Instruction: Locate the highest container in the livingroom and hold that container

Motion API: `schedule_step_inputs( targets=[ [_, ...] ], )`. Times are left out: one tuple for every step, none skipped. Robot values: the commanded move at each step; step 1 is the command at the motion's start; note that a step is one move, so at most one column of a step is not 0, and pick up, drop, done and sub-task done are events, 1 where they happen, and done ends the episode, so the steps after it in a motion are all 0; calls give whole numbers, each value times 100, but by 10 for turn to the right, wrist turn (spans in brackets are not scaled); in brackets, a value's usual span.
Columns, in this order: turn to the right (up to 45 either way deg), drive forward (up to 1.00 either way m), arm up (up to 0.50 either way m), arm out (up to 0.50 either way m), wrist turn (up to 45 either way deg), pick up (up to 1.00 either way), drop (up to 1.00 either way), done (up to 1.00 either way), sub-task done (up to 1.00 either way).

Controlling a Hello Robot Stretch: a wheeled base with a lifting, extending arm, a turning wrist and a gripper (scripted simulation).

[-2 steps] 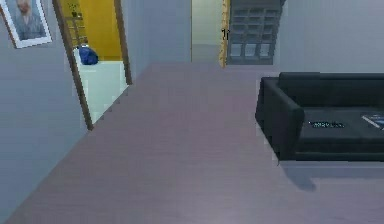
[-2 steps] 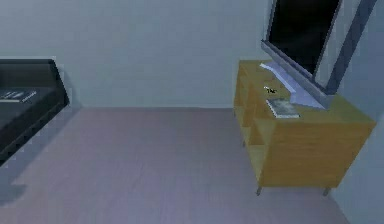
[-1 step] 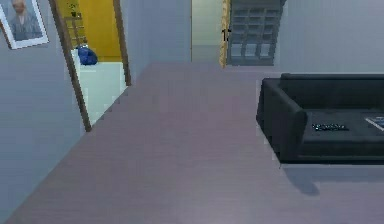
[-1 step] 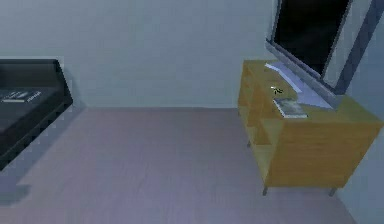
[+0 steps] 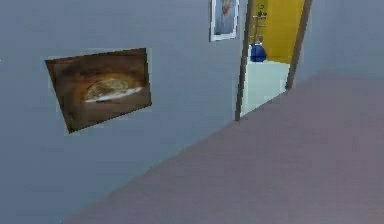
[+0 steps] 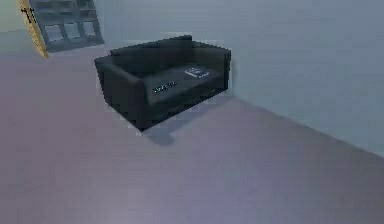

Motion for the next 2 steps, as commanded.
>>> schedule_step_inputs(
  targets=[
    [-390,0,0,0,0,0,0,0,0],
    [0,30,0,0,0,0,0,0,0]
  ],
)
